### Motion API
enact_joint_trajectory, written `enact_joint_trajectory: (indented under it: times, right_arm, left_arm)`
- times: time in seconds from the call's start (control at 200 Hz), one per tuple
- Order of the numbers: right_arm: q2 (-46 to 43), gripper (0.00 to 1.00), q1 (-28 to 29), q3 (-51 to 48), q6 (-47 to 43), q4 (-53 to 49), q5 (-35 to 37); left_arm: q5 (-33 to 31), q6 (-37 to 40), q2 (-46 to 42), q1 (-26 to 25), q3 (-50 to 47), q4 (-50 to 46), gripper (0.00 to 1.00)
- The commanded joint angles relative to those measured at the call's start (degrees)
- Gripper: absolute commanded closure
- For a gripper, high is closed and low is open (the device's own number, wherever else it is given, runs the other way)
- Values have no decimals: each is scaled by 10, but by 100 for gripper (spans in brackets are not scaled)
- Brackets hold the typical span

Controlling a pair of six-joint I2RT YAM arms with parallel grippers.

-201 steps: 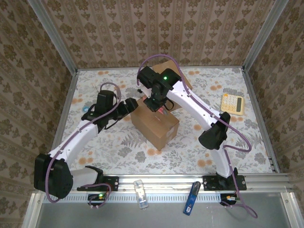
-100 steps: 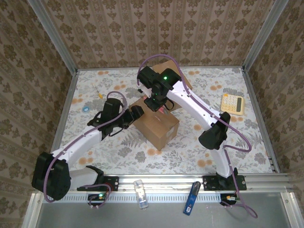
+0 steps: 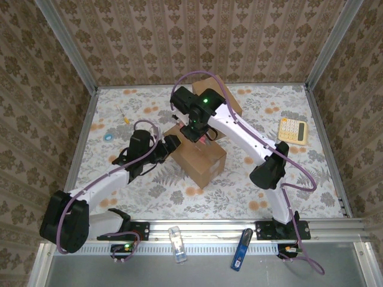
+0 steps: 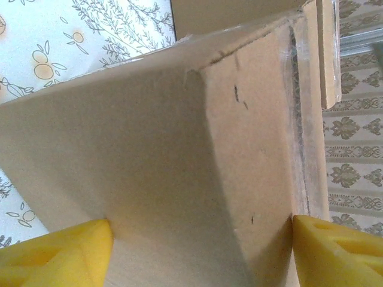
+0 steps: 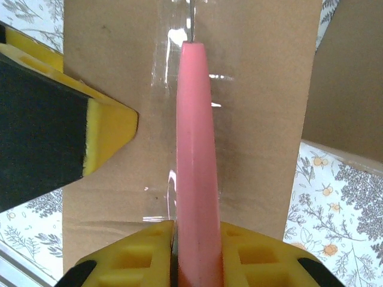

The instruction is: Unpack the express box

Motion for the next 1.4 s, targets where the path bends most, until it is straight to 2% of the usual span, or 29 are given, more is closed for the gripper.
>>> enact_joint_trajectory:
  times: [0.0,0.2,0.63,1.39]
  right_arm:
    - [-6,100,4,-10,0,-9,44]
    - [-5,100,6,-11,19,-18,79]
    - [6,100,22,8,63,-10,71]
    - [46,100,29,34,77,-8,65]
  left_arm:
    - [6,-19,4,-2,-28,9,24]
    - [3,-18,1,-2,-23,1,24]
    - [-4,-16,-1,-3,-20,-15,24]
    - [-6,-19,-2,-8,-21,-14,24]
